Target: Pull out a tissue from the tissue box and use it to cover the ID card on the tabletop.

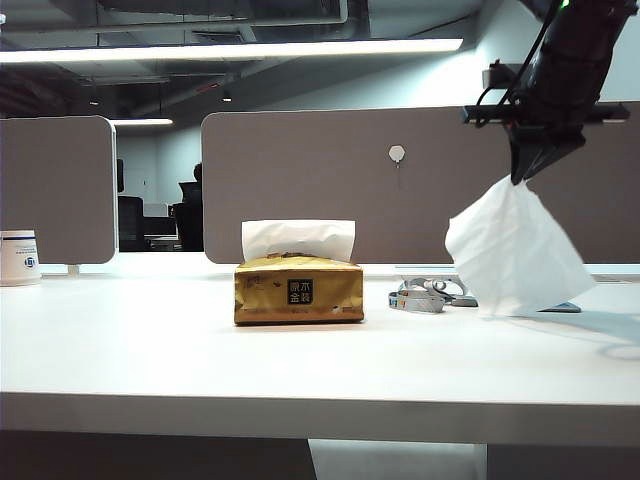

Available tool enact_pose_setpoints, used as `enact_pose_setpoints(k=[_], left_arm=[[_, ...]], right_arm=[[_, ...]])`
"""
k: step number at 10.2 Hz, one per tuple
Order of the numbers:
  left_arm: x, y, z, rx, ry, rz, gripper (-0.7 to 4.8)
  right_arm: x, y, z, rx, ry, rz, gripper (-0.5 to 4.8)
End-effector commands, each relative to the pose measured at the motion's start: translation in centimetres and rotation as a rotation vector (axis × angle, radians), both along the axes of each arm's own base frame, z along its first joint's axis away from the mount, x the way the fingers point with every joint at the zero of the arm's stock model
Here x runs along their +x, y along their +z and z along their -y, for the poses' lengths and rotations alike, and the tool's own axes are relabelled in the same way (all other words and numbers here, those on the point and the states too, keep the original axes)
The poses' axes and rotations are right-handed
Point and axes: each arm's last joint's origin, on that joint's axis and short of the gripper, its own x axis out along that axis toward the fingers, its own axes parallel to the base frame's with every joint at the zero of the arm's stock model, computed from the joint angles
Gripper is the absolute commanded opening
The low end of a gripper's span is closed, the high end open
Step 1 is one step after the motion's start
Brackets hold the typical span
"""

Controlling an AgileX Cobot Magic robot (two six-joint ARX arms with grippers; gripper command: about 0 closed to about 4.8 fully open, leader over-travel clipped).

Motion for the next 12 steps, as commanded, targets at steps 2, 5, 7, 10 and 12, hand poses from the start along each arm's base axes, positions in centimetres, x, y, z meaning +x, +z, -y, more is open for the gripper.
enact_pose_setpoints(k=[2, 5, 7, 10, 12], left_arm=[[-0.1, 0.2, 0.0, -0.001, -0.005, 0.011, -0.06], [-0.1, 0.2, 0.0, -0.001, -0.006, 0.011, -0.05], [-0.1, 0.2, 0.0, -0.001, -0.006, 0.011, -0.06], [-0.1, 0.2, 0.0, -0.001, -0.006, 0.011, -0.06], [-0.1, 0.2, 0.0, -0.001, -0.006, 0.011, -0.06]], right_arm=[[1.0, -1.5, 1.0, -0.006, -0.054, 0.054, -0.01], [1.0, -2.7, 3.3, -0.009, -0.111, 0.041, -0.01], [1.5, -2.5, 4.8, 0.005, -0.142, 0.105, -0.01], [2.4, -3.8, 4.5, 0.043, -0.094, 0.094, -0.01], [2.9, -5.7, 4.5, 0.038, -0.094, 0.036, -0.01]])
